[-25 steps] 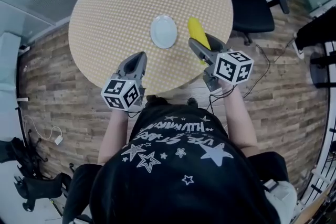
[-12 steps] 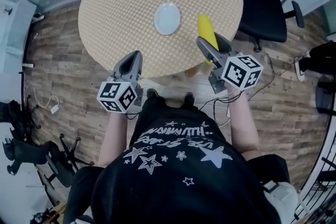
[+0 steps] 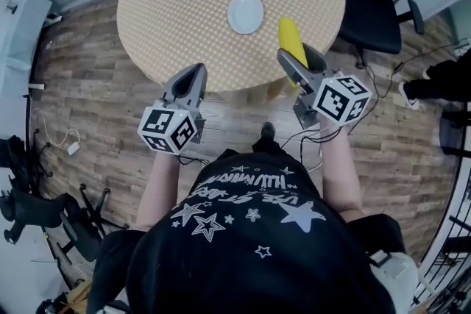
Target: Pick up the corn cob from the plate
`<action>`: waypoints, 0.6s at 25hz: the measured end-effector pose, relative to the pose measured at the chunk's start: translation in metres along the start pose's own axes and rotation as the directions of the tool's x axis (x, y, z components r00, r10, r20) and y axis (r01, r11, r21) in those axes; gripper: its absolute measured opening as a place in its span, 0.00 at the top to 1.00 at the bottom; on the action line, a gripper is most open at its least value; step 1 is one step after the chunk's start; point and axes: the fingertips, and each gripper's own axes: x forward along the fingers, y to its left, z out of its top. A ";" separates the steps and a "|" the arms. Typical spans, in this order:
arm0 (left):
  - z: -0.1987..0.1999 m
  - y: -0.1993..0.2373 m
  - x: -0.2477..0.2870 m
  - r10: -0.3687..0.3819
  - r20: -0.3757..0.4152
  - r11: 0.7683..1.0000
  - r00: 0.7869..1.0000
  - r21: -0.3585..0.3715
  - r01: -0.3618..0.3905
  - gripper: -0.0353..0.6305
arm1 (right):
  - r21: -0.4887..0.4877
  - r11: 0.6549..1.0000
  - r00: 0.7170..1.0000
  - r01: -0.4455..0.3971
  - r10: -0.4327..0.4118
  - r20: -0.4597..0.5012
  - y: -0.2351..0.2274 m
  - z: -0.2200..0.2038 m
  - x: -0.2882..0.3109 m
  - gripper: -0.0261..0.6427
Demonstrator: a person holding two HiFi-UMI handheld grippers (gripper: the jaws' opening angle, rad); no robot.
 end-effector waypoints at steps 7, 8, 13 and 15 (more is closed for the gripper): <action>-0.007 -0.005 -0.056 -0.053 0.024 0.999 0.998 0.004 0.053 0.94 | -0.020 1.000 1.000 -0.003 0.003 0.020 0.064 -0.020 -0.008 0.56; -0.008 -0.006 -0.062 -0.062 0.027 0.998 0.998 0.006 0.062 0.94 | -0.028 1.000 1.000 -0.001 0.001 0.020 0.072 -0.024 -0.011 0.56; -0.007 -0.014 -0.092 -0.107 0.062 0.994 0.992 0.021 0.106 0.94 | -0.058 0.998 0.999 0.021 -0.019 0.026 0.105 -0.042 -0.026 0.56; -0.007 -0.019 -0.104 -0.123 0.072 0.992 0.990 0.027 0.121 0.94 | -0.064 0.998 0.999 0.027 -0.025 0.035 0.117 -0.048 -0.033 0.56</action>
